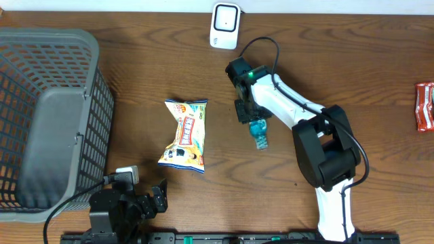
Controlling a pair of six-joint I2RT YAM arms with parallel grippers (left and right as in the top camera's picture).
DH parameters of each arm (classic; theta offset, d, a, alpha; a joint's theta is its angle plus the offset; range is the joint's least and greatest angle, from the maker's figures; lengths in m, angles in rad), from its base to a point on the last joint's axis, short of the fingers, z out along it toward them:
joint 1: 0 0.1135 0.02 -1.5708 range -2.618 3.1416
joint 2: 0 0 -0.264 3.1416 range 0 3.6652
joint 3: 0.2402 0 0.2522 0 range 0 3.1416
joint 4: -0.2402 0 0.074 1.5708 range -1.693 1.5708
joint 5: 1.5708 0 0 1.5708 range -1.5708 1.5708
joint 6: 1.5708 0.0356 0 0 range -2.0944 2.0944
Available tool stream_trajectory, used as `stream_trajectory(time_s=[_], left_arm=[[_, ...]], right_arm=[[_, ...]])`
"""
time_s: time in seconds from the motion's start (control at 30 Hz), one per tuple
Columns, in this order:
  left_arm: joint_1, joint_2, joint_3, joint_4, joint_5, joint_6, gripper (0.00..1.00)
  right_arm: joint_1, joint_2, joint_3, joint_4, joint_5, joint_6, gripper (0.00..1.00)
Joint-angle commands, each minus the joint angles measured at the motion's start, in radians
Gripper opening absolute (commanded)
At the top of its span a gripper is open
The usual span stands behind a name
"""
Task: Scan the item barcode
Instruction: 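Adjust the dangling Listerine bottle in the right gripper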
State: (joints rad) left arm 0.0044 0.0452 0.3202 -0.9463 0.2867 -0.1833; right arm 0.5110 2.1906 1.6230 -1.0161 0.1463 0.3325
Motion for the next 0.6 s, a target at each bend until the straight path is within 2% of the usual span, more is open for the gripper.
stream_trajectory(time_s=[0.0, 0.1, 0.23, 0.33, 0.43, 0.53, 0.57], left_arm=[[-0.004, 0.000, 0.003, -0.011, 0.008, 0.006, 0.98], [-0.004, 0.000, 0.003, -0.011, 0.008, 0.006, 0.98], [-0.004, 0.000, 0.003, -0.011, 0.009, 0.006, 0.98], [-0.004, 0.000, 0.003, -0.011, 0.008, 0.006, 0.98], [-0.004, 0.000, 0.003, -0.011, 0.008, 0.006, 0.98], [-0.004, 0.000, 0.003, -0.011, 0.008, 0.006, 0.98], [-0.004, 0.000, 0.003, -0.011, 0.008, 0.006, 0.98]], right_arm=[[0.003, 0.023, 0.058, -0.074, -0.027, 0.004, 0.49], [0.003, 0.023, 0.066, -0.144, -0.107, 0.004, 0.50], [0.006, 0.024, 0.052, -0.197, -0.157, 0.011, 0.38], [0.013, 0.024, 0.045, -0.223, -0.156, 0.033, 0.34], [0.026, 0.024, 0.035, -0.203, -0.156, 0.035, 0.28], [0.027, 0.024, 0.034, -0.139, -0.137, 0.038, 0.28], [0.027, 0.024, 0.034, -0.085, -0.102, 0.037, 0.31]])
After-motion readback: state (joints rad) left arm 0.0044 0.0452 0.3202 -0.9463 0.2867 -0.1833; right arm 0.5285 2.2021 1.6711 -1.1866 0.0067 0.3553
